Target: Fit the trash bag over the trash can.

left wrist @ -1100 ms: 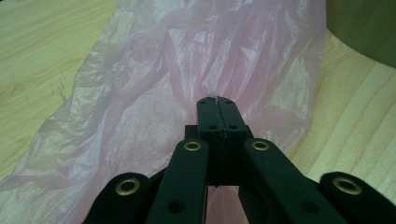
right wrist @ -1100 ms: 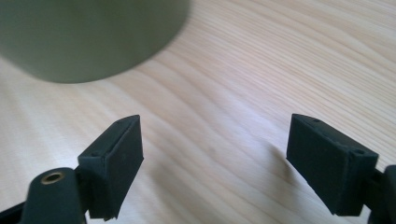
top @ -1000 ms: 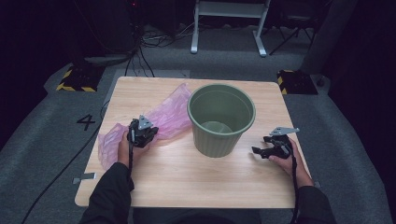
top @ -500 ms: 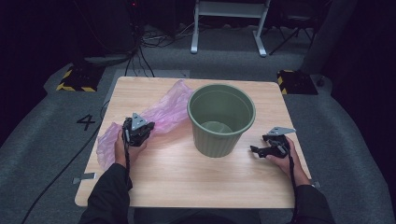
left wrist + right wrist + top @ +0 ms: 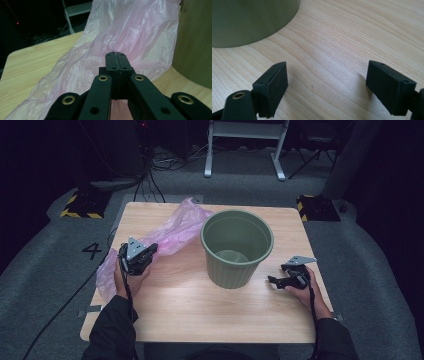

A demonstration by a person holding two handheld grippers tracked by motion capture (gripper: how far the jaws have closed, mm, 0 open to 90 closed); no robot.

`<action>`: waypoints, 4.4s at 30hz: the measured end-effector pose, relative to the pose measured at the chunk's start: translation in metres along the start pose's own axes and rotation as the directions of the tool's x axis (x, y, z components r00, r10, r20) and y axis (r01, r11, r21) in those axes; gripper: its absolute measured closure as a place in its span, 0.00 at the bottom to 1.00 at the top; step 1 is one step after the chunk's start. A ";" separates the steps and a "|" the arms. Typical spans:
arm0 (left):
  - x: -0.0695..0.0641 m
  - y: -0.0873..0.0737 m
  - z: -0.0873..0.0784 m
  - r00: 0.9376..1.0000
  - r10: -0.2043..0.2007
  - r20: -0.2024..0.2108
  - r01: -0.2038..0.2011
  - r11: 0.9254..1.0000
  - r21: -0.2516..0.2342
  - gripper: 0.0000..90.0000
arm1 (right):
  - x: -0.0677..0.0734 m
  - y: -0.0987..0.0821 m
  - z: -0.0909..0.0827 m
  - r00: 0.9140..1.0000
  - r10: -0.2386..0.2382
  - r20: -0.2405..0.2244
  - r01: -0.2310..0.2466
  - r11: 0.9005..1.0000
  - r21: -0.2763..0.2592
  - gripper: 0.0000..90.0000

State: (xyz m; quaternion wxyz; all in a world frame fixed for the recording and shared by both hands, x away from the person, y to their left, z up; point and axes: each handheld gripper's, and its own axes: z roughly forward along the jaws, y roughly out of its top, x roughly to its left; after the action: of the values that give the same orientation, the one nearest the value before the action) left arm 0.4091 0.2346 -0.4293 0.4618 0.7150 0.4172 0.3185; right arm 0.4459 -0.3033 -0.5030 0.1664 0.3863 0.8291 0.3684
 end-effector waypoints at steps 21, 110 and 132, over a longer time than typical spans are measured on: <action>0.003 0.032 -0.046 1.000 -0.021 -0.021 0.016 0.978 -0.208 1.00 | 0.003 -0.003 -0.003 1.000 -0.007 0.009 0.007 1.000 0.003 0.20; -0.073 0.121 -0.075 0.877 0.207 0.433 -0.030 0.923 -0.382 1.00 | 0.016 0.054 -0.112 1.000 -0.025 0.010 0.027 0.925 -0.378 0.30; -0.091 0.098 -0.041 0.848 0.187 0.495 -0.049 0.959 -0.278 1.00 | 0.118 0.171 -0.088 0.919 -0.385 -0.081 0.337 0.876 -0.344 0.47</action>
State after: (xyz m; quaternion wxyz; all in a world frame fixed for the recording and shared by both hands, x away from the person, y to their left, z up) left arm 0.3630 0.1478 -0.3297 0.6240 0.7332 0.1883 0.1939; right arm 0.4092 -0.1817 -0.3163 0.2319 0.1638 0.8248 0.4890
